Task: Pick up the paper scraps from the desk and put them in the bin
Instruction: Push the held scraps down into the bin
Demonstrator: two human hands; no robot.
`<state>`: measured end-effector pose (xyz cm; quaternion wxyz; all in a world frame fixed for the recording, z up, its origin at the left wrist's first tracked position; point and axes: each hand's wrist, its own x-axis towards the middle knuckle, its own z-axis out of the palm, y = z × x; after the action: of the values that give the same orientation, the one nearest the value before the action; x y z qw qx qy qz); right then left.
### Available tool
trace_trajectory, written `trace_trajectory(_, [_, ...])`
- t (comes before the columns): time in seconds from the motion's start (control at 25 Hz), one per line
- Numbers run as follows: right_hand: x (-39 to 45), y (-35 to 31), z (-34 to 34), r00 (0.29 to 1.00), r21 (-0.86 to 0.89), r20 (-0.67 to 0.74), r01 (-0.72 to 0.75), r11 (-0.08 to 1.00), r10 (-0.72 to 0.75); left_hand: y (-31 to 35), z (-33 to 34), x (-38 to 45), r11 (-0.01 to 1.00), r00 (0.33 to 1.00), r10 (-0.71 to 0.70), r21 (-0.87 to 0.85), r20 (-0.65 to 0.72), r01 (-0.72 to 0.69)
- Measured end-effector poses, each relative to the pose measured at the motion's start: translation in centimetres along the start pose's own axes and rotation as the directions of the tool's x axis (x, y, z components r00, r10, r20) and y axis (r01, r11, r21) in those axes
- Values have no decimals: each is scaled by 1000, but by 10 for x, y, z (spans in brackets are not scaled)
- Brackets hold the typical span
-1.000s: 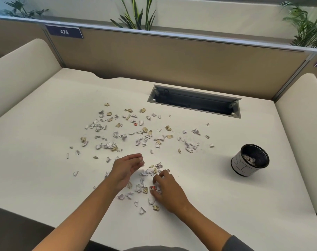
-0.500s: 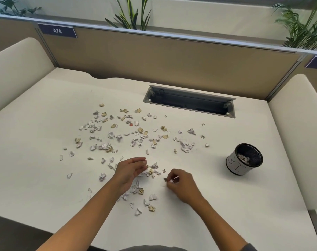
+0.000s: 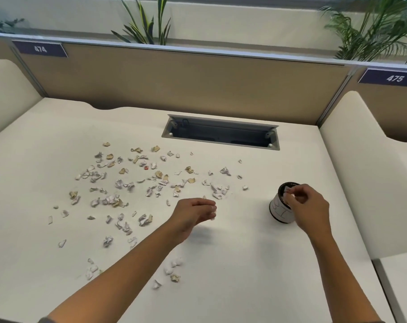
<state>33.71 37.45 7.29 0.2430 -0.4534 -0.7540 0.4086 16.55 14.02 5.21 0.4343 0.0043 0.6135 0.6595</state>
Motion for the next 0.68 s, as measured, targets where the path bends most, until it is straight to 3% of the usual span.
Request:
trace_trajectory(0.32, [15, 27, -14, 998, 141, 8, -68, 988, 67, 18, 122, 30, 980, 984, -14, 196, 177, -21])
trace_trajectory(0.68, [12, 40, -32, 993, 331, -46, -90, 939, 111, 29, 198, 59, 961, 987, -39, 275, 157, -6])
